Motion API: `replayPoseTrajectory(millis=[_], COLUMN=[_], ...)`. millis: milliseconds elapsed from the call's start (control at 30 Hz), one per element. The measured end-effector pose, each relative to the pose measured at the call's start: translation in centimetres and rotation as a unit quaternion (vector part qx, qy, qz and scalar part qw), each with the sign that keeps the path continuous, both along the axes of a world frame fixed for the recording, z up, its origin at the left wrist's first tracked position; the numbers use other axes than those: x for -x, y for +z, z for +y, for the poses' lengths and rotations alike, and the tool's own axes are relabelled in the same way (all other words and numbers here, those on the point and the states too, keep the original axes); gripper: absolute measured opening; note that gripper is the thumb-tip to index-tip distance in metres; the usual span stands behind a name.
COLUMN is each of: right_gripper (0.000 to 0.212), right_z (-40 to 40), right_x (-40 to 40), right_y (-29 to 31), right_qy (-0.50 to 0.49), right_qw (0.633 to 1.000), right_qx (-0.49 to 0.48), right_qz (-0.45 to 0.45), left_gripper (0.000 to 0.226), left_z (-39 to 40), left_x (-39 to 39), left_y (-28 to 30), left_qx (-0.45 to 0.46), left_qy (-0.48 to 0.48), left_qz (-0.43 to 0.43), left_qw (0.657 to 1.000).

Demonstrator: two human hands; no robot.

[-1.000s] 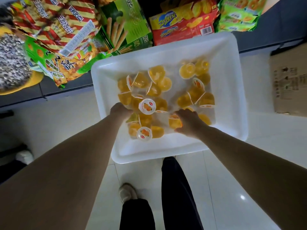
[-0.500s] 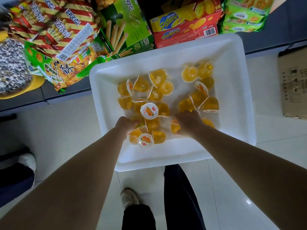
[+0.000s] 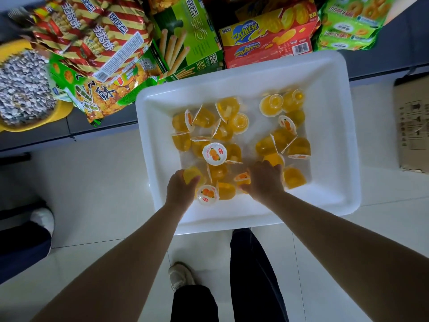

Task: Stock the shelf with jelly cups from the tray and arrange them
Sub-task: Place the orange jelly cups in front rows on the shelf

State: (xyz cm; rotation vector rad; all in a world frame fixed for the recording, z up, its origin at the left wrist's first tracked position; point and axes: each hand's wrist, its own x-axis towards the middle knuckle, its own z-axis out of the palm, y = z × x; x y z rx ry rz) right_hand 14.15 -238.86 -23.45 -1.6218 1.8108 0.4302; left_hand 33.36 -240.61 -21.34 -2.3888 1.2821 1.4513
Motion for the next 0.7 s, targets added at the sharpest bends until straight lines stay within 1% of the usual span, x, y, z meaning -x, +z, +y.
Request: replayPoseTrajectory(millis=[100, 200, 267, 333, 400, 533, 600, 700], right_gripper=[0.042, 0.043, 0.045, 0.045, 0.041, 0.05, 0.052, 0.055], right_z=[1.4, 1.7, 1.3, 0.7, 0.2, 0.2, 0.3, 0.5], right_x=[-0.9, -1.4, -1.5, -1.7, -1.7, -1.1, -0.6, 0.2], right_y=[-0.1, 0.2, 0.7, 1.0, 0.9, 0.2, 0.2, 0.7], right_qy=[-0.051, -0.12, -0.161, -0.163, -0.145, -0.066, -0.084, -0.121], right_qw=[0.997, 0.986, 0.973, 0.97, 0.973, 0.986, 0.984, 0.974], right_qx=[0.044, 0.065, 0.059, 0.038, 0.014, -0.028, -0.03, -0.038], right_qz=[-0.024, -0.099, -0.151, -0.174, -0.179, -0.147, -0.153, -0.189], left_gripper=[0.04, 0.039, 0.04, 0.041, 0.042, 0.042, 0.043, 0.047], left_z=[0.7, 1.0, 1.1, 1.0, 0.9, 1.0, 0.9, 0.1], left_x=[0.1, 0.0, -0.1, -0.3, -0.5, -0.8, -0.8, -0.5], left_y=[0.6, 0.8, 0.7, 0.5, 0.5, 0.8, 1.2, 2.0], left_qx=[0.03, 0.042, 0.045, 0.044, 0.048, 0.054, 0.055, 0.054], left_qy=[0.009, 0.021, 0.024, 0.027, 0.035, 0.054, 0.062, 0.096], left_qz=[-0.009, -0.001, 0.004, 0.009, 0.011, 0.023, 0.032, 0.04], left_qw=[0.999, 0.999, 0.999, 0.999, 0.998, 0.997, 0.996, 0.993])
